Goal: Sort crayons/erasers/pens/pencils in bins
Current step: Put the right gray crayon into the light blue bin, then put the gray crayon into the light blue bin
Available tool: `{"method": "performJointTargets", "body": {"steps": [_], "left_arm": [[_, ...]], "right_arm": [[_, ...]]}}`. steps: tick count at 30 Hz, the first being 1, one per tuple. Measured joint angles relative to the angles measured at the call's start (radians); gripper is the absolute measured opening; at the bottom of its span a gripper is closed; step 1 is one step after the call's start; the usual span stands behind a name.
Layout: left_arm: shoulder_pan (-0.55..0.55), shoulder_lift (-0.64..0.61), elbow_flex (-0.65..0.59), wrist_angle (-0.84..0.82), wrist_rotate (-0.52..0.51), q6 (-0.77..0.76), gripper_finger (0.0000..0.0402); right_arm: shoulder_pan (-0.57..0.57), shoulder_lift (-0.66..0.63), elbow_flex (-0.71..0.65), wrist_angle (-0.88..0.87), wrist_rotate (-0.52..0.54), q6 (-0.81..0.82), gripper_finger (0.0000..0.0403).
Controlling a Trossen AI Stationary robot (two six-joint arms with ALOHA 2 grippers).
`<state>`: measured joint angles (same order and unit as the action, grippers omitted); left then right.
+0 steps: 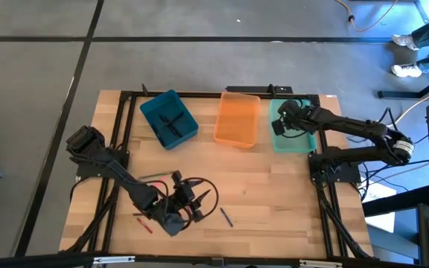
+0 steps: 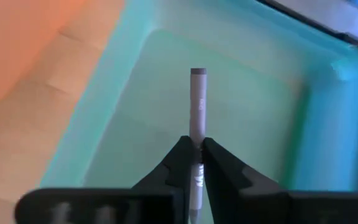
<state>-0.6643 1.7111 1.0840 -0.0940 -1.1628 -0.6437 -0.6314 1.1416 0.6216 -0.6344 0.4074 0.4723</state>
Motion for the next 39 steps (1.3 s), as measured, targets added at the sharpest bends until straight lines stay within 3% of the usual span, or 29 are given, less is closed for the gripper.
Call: {"method": "performJointTargets", "body": {"steps": [13,21,31,34,39], "left_arm": [[-0.013,0.000,0.000,-0.003,-0.053,0.006,0.0169],[0.018,0.000,0.000,-0.003,0.006,0.000,0.0169],[0.016,0.000,0.000,-0.031,0.005,-0.002,0.0169],[0.016,0.000,0.000,-0.031,0.005,-0.002,0.0169],[0.016,0.000,0.000,-0.057,0.004,-0.006,0.0169]], "right_arm": [[-0.099,0.006,-0.099,0.176,-0.064,0.048,0.0039],[-0.145,0.051,-0.146,0.252,-0.130,0.056,0.0044],[-0.159,0.079,-0.156,0.314,-0.133,0.018,0.0101],[-0.159,0.075,-0.151,0.332,-0.140,-0.068,0.0121],[-0.138,0.016,-0.075,0.306,-0.338,-0.228,0.0139]]}}
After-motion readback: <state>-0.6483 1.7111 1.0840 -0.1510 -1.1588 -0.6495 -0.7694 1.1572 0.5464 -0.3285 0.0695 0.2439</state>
